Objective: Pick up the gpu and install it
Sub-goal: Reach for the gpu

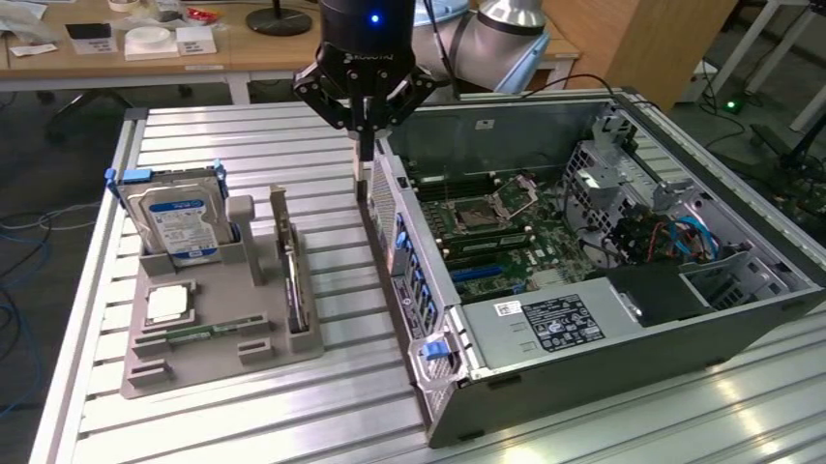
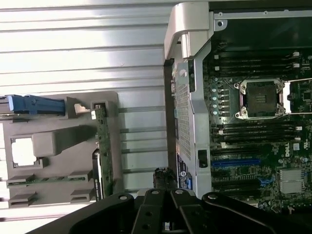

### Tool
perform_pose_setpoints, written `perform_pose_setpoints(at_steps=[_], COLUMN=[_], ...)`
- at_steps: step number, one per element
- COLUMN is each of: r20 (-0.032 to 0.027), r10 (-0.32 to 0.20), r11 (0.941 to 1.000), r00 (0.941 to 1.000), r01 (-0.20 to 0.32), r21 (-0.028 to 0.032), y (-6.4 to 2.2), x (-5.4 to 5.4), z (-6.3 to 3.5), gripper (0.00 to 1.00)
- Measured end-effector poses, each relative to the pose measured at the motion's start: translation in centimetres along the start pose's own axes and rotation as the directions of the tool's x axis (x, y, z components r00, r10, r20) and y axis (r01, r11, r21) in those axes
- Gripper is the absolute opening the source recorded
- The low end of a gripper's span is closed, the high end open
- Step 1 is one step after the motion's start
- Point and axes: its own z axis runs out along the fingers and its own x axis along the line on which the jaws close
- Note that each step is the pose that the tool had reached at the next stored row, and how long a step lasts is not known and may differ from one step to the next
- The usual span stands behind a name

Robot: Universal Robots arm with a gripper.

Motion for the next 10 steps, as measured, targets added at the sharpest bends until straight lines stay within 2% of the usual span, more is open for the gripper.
perform_pose_setpoints(at_steps=[10], r20=[0.0], r10=[0.0], r11=[1.0], r00=[1.0], r01=[0.0], r21=[0.0], y=[-0.19], x=[0.53], z=[0.01], gripper=[0.11])
